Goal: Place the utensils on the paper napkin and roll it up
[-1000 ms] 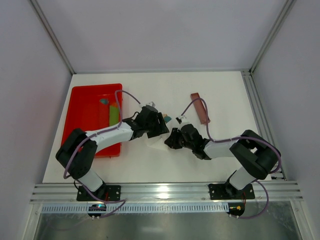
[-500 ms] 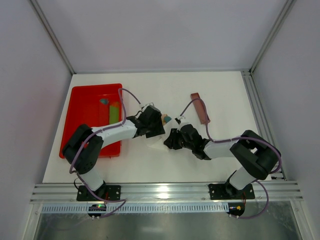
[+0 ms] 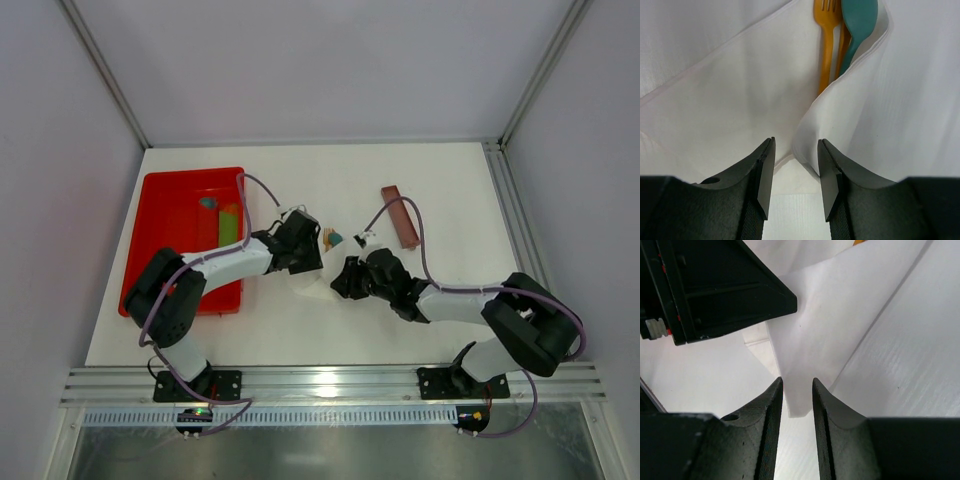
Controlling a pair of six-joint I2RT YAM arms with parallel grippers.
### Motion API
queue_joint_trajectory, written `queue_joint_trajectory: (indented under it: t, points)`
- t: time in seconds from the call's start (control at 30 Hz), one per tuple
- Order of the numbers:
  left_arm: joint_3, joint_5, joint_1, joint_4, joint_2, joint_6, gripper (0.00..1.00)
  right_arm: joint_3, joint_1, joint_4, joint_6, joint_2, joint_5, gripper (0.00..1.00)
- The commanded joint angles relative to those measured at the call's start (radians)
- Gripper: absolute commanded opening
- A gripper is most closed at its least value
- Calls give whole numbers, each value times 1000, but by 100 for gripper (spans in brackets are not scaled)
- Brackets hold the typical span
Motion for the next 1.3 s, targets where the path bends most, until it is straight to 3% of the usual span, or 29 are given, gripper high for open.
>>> queue_joint_trajectory:
  t: [0.0,0.47,1.2,1.27]
  points:
    - [16,11,6,19,-5,15,44,-25,5,-10,-25,-38,25,32]
    - [-29,15,6,29,-39,24,32,-31,12,55,-24,6,-38,29]
    - [-36,15,19,-6,-70,92,33,-44,13,42,-39,63,-15,29]
    - [-42,17,21,-6,-68,97,29,-42,13,42,-37,63,-16,29]
